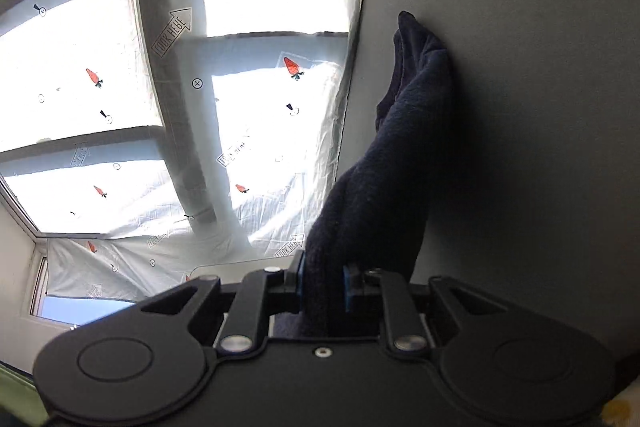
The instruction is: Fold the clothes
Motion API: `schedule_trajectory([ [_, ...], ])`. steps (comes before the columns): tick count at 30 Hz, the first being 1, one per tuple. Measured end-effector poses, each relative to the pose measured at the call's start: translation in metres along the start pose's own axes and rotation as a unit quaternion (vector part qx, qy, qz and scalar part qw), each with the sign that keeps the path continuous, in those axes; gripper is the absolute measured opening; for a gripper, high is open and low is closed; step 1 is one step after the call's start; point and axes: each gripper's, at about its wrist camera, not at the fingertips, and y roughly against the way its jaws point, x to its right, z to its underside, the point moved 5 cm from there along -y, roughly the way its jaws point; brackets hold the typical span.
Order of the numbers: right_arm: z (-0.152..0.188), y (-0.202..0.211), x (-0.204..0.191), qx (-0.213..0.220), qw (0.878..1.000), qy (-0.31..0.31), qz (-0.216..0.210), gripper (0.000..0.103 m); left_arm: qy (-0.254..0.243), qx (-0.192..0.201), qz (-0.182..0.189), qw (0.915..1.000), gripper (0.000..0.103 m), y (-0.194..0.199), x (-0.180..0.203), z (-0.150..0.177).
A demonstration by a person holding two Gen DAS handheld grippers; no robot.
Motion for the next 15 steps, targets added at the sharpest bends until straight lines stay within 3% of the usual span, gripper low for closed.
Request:
schedule_trajectory([
  [3, 0.002, 0.000, 0.014, 0.009, 0.999, -0.032, 0.011, 0.018, 0.026, -0.001, -0.006, 0.9996, 0.024, -0.009, -0.011, 0.002],
  [6, -0.005, -0.011, 0.046, 0.021, 0.994, -0.104, 0.035, 0.018, 0.108, 0.003, -0.027, 0.9938, 0.024, -0.022, -0.045, -0.001],
  [9, -0.018, -0.021, 0.051, 0.021, 0.992, -0.111, 0.046, 0.018, 0.147, 0.012, -0.017, 0.9889, 0.024, -0.031, -0.058, -0.007],
  [15, -0.050, -0.048, 0.041, 0.038, 0.992, -0.118, 0.034, 0.019, 0.134, 0.038, -0.010, 0.9902, 0.024, -0.036, -0.049, -0.035],
])
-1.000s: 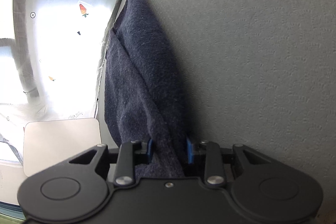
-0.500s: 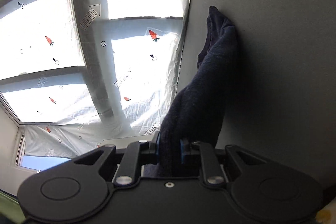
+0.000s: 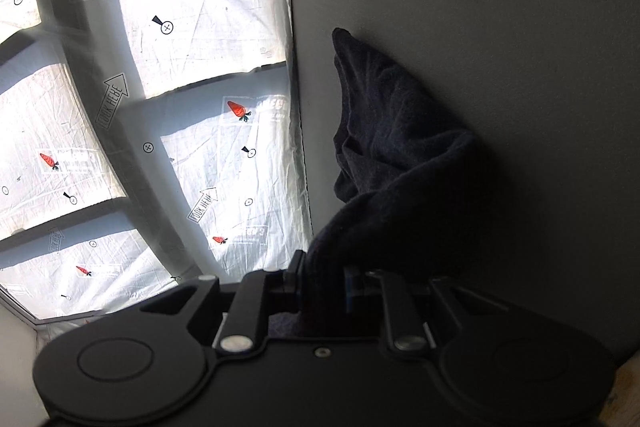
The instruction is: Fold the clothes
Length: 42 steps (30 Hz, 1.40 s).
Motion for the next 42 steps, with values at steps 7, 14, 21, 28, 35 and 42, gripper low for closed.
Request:
schedule_trajectory([
  [7, -0.022, -0.027, -0.003, 0.014, 1.000, -0.016, -0.005, 0.019, 0.022, 0.016, 0.008, 0.9996, 0.024, -0.021, 0.002, -0.031],
  [14, -0.052, -0.053, 0.001, 0.036, 0.998, -0.061, -0.002, 0.019, 0.013, 0.017, 0.004, 0.9998, 0.024, -0.052, 0.008, -0.066],
  [21, -0.087, -0.089, 0.011, 0.039, 0.994, -0.101, 0.026, 0.022, 0.037, 0.012, -0.018, 0.9991, 0.024, -0.094, -0.005, -0.105],
  [28, -0.112, -0.122, 0.020, 0.044, 0.988, -0.139, 0.053, 0.024, 0.087, 0.019, -0.043, 0.9951, 0.024, -0.122, -0.029, -0.135],
  [35, -0.129, -0.141, 0.026, 0.054, 0.983, -0.162, 0.061, 0.023, 0.133, 0.026, -0.049, 0.9896, 0.024, -0.137, -0.050, -0.153],
  [42, -0.136, -0.147, 0.021, 0.040, 0.985, -0.147, 0.078, 0.025, 0.169, 0.022, -0.052, 0.9840, 0.025, -0.145, -0.060, -0.162],
])
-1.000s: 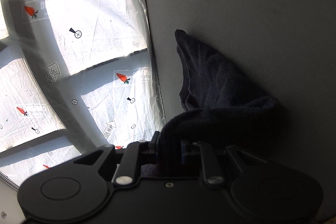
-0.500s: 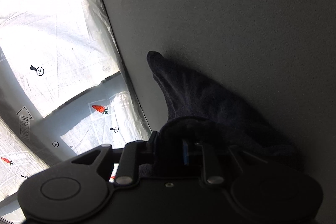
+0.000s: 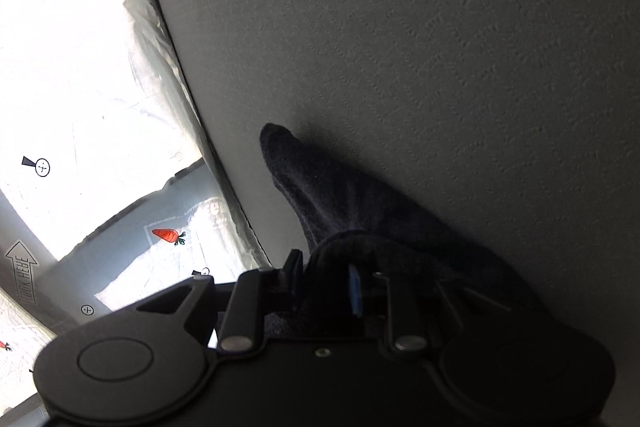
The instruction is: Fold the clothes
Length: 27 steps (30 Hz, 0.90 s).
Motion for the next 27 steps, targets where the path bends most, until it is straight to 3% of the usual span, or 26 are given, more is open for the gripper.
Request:
schedule_trajectory([
  [4, 0.003, 0.003, -0.013, -0.005, 0.999, 0.036, 0.002, 0.036, -0.005, 0.004, 0.016, 0.9999, 0.031, 0.008, 0.007, 0.002],
  [8, 0.009, 0.009, -0.040, 0.005, 0.992, 0.129, 0.006, 0.049, -0.032, 0.039, 0.038, 0.9980, 0.037, 0.028, 0.021, -0.001],
  [13, 0.024, 0.025, -0.075, 0.040, 0.961, 0.273, 0.018, 0.058, -0.120, 0.108, 0.010, 0.9869, 0.045, 0.061, 0.043, -0.003],
  [15, 0.035, 0.023, -0.085, 0.054, 0.931, 0.356, 0.058, 0.064, -0.185, 0.111, -0.034, 0.9759, 0.053, 0.061, 0.048, 0.008],
  [17, 0.049, 0.014, -0.089, 0.058, 0.890, 0.440, 0.107, 0.065, -0.265, 0.104, -0.090, 0.9545, 0.058, 0.057, 0.053, 0.022],
  [19, 0.063, 0.002, -0.087, 0.055, 0.846, 0.509, 0.147, 0.064, -0.340, 0.093, -0.140, 0.9254, 0.059, 0.049, 0.057, 0.037],
  [21, 0.076, -0.009, -0.086, 0.050, 0.796, 0.574, 0.186, 0.064, -0.415, 0.073, -0.186, 0.8875, 0.059, 0.034, 0.057, 0.056],
  [22, 0.078, -0.009, -0.081, 0.052, 0.775, 0.597, 0.200, 0.063, -0.435, 0.066, -0.198, 0.8758, 0.059, 0.028, 0.055, 0.062],
  [23, 0.078, -0.007, -0.075, 0.054, 0.755, 0.618, 0.212, 0.061, -0.444, 0.062, -0.204, 0.8706, 0.059, 0.024, 0.054, 0.064],
  [24, 0.078, -0.010, -0.074, 0.060, 0.744, 0.629, 0.218, 0.060, -0.451, 0.057, -0.209, 0.8656, 0.059, 0.019, 0.052, 0.066],
  [26, 0.079, -0.019, -0.074, 0.071, 0.724, 0.648, 0.226, 0.052, -0.442, 0.047, -0.198, 0.8738, 0.057, 0.011, 0.049, 0.064],
  [27, 0.078, -0.023, -0.073, 0.069, 0.721, 0.650, 0.230, 0.047, -0.427, 0.046, -0.194, 0.8818, 0.056, 0.009, 0.046, 0.062],
])
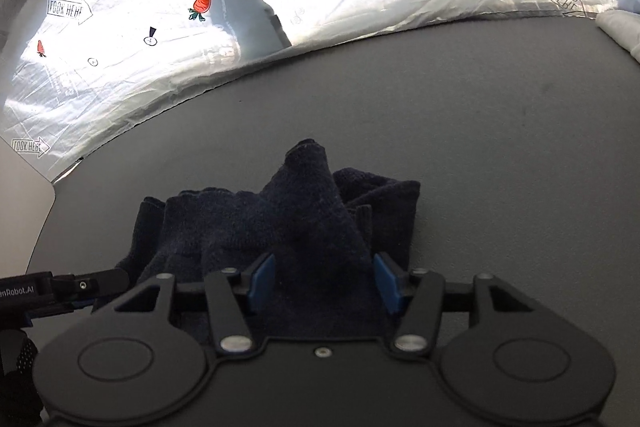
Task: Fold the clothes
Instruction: 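Grasp the folded sweater bundle with both tools from opposite sides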
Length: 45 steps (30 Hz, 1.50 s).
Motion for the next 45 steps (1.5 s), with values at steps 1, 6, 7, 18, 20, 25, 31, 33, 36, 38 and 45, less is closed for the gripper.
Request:
schedule_trajectory([
  [1, -0.001, -0.004, 0.000, -0.005, 1.000, 0.001, 0.000, 0.044, 0.012, -0.002, 0.001, 0.9999, 0.048, -0.003, -0.002, 0.000],
  [6, -0.008, 0.008, 0.003, 0.035, 0.999, -0.005, -0.001, 0.008, 0.030, 0.027, -0.002, 0.9992, 0.010, 0.003, -0.002, -0.006],
  [7, -0.009, 0.017, 0.003, 0.047, 0.999, -0.007, 0.000, 0.008, 0.034, 0.041, 0.000, 0.9986, 0.010, 0.012, 0.002, -0.008],
  [18, 0.008, 0.008, -0.015, 0.028, 0.988, 0.127, 0.081, 0.035, -0.046, 0.021, -0.116, 0.9919, 0.029, -0.008, 0.007, 0.008],
  [20, 0.011, 0.001, -0.009, 0.020, 0.991, 0.107, 0.071, 0.043, -0.066, 0.026, -0.136, 0.9882, 0.042, -0.008, 0.007, 0.007],
  [25, 0.011, -0.012, 0.005, 0.013, 0.995, 0.069, 0.065, 0.056, -0.098, 0.028, -0.161, 0.9816, 0.069, -0.012, 0.000, 0.001],
  [31, 0.003, -0.030, 0.013, 0.003, 0.995, 0.071, 0.065, 0.076, -0.117, 0.007, -0.147, 0.9821, 0.078, -0.025, -0.003, -0.003],
  [33, -0.001, -0.037, 0.016, -0.003, 0.996, 0.066, 0.053, 0.076, -0.116, 0.002, -0.137, 0.9838, 0.078, -0.029, -0.004, -0.006],
  [36, -0.006, -0.044, 0.020, -0.012, 0.998, 0.051, 0.032, 0.076, -0.098, -0.001, -0.127, 0.9871, 0.082, -0.034, -0.008, -0.011],
  [38, -0.009, -0.048, 0.022, -0.017, 0.999, 0.040, 0.016, 0.073, -0.095, 0.001, -0.120, 0.9881, 0.082, -0.036, -0.008, -0.014],
  [45, -0.009, -0.039, 0.007, 0.000, 0.998, 0.063, -0.021, 0.026, -0.062, 0.010, -0.053, 0.9966, 0.037, -0.039, -0.002, -0.019],
])
